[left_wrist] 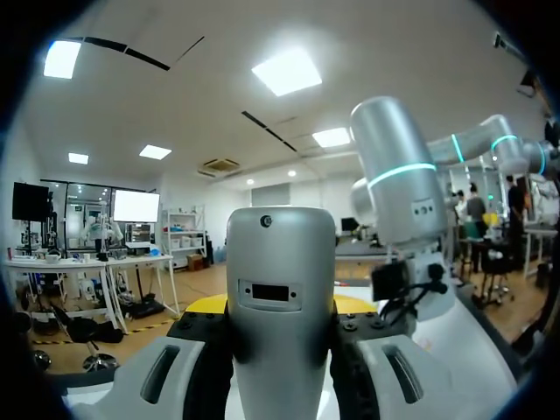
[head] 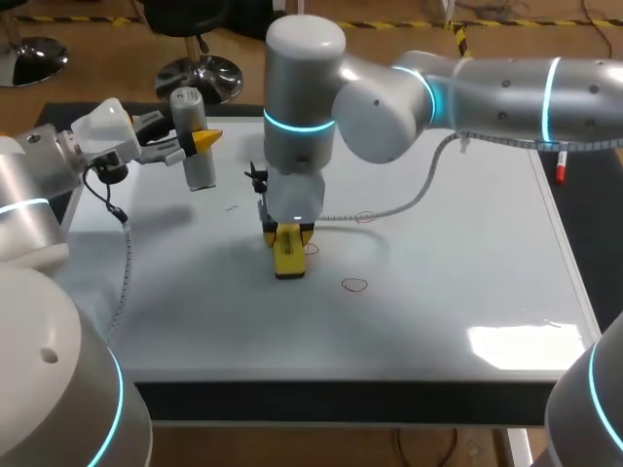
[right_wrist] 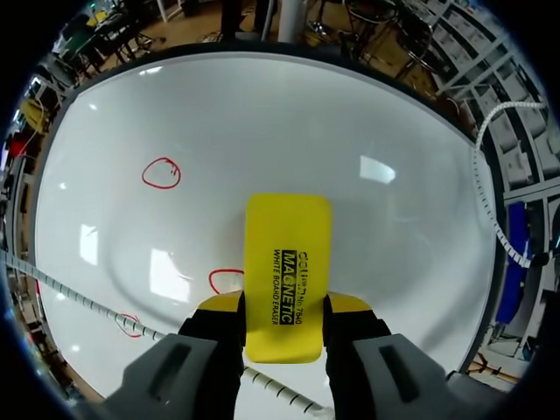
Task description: Pick up the inspection probe, press it on each red-marked spot on the whiteboard one by one, put down the probe, pick up the eraser, and wipe off all the red marks.
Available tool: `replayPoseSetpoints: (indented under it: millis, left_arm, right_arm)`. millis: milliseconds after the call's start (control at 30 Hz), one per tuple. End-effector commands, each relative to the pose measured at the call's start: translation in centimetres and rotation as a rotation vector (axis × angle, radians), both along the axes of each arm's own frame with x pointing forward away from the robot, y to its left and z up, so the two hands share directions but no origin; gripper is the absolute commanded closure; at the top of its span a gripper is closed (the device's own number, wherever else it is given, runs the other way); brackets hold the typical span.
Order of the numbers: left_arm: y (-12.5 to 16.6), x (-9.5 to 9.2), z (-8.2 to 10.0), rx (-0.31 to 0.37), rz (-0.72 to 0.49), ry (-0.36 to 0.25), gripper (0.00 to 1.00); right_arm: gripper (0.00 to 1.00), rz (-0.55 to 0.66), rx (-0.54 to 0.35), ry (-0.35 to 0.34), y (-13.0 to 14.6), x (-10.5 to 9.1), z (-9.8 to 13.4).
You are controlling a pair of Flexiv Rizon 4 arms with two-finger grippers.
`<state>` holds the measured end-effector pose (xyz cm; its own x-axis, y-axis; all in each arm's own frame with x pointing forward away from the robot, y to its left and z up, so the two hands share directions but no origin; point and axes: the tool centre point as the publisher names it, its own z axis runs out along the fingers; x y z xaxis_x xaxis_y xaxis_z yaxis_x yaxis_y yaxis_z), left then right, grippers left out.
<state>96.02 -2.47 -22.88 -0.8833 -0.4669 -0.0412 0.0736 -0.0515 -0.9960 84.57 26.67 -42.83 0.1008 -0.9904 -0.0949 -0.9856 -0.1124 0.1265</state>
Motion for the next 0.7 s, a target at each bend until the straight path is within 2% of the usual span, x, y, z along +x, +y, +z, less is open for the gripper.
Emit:
replayPoseSetpoints:
  millis: [33,333,700]
  left_arm:
    - [-0.1,0.0,0.0,-0.001,0.002,-0.003,1.00]
    - [-0.1,0.0,0.0,-0.001,0.002,-0.003,1.00]
    - [-0.1,0.0,0.0,-0.001,0.002,-0.003,1.00]
  right_arm:
    - [1.00,0.004,-0.004,0.006,0.0,0.2,-0.3]
    - [1.00,0.008,-0.013,0.018,-1.1,0.0,-1.0]
    - [1.00,-0.031,-0.037,0.026,-4.0,-0.4,-1.9]
